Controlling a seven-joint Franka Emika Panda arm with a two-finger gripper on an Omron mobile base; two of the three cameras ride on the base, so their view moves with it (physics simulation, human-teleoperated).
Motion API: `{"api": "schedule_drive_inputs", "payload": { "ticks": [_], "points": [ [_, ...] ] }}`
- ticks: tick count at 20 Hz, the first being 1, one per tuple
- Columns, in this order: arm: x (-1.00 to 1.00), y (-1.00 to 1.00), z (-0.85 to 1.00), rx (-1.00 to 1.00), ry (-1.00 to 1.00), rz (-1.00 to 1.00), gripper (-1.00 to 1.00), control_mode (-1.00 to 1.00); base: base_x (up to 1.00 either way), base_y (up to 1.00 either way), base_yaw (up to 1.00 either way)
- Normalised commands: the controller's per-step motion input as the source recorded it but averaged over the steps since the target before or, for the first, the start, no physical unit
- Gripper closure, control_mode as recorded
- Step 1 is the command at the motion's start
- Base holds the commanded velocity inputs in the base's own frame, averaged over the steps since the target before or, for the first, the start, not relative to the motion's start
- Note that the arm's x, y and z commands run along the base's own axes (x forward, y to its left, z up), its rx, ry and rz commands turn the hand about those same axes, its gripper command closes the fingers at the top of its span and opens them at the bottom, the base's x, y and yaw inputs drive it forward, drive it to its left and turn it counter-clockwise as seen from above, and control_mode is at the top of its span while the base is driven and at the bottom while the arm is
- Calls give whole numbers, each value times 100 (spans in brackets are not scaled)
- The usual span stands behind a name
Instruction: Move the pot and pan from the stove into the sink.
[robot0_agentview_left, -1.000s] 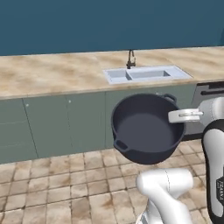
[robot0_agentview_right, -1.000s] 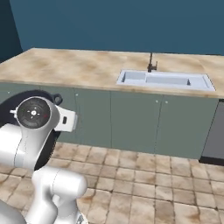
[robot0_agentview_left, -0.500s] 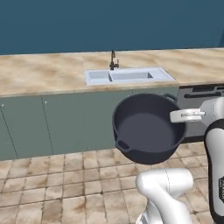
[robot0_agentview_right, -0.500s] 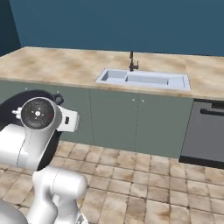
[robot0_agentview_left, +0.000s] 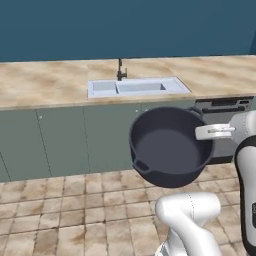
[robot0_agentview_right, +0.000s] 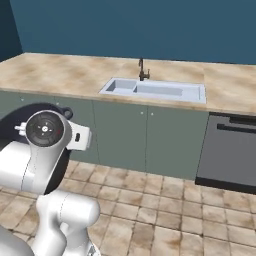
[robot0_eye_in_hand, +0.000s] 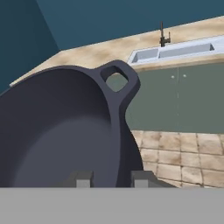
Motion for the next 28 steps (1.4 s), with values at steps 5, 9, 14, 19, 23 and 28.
{"api": "schedule_drive_inputs", "payload": {
  "ticks": [5,9,14,19,23,28],
  "points": [
    [0,0,0,0,0,0,100,100,29,-11,0],
    [0,0,0,0,0,0,100,100,81,-17,0],
    [0,0,0,0,0,0,100,100,85,-13,0],
    [0,0,0,0,0,0,100,100,76,-15,0],
    [0,0,0,0,0,0,100,100,73,-14,0],
    [0,0,0,0,0,0,100,100,73,-15,0]
  ]
}}
